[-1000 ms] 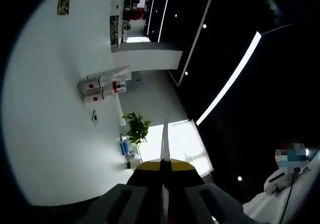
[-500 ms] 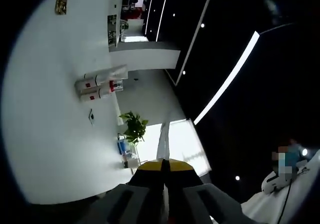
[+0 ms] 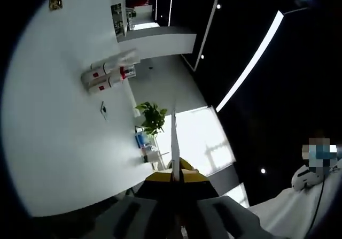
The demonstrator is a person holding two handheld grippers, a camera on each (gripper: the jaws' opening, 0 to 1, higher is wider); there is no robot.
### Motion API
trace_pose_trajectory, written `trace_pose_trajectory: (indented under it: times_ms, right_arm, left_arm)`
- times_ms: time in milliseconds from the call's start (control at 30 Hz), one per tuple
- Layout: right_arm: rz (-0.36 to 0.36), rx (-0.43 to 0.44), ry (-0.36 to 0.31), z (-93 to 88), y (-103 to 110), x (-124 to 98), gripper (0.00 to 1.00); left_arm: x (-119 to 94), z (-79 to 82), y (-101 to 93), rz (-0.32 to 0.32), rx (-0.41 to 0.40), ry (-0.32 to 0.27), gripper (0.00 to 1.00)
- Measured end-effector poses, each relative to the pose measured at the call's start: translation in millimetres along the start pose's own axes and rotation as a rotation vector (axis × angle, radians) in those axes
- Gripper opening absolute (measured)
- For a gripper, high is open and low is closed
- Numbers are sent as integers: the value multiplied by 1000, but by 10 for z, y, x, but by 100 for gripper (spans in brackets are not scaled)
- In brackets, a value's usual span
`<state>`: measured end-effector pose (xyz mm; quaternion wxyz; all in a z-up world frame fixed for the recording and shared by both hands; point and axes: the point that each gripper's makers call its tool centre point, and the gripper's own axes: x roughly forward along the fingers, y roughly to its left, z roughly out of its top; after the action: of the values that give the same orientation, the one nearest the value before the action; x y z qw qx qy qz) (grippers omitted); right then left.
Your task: Arrange the skincare products in the storage area until every visible bottle or jar stands upright without overlapping.
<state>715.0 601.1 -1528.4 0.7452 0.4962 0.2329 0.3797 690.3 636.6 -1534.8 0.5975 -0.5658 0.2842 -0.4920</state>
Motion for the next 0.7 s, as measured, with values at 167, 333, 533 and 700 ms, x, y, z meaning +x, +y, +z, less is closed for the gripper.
trace_pose_trajectory:
  times_ms: [167, 333, 533, 700]
  right_arm:
    - [-7, -33, 8, -11, 5, 26, 1]
    - [-47, -134, 36, -33, 6, 21, 11]
    - [-164, -399, 7, 117, -20, -58, 28]
    - [-264, -605, -90, 332, -44, -141, 53]
  left_arm:
    - [-50, 32, 33, 6, 2, -4, 3]
    - [-69, 37, 89, 27, 0, -3, 2]
    - [-107, 104, 151, 47, -22, -36, 2]
    - [-76, 63, 165, 68, -29, -33, 2]
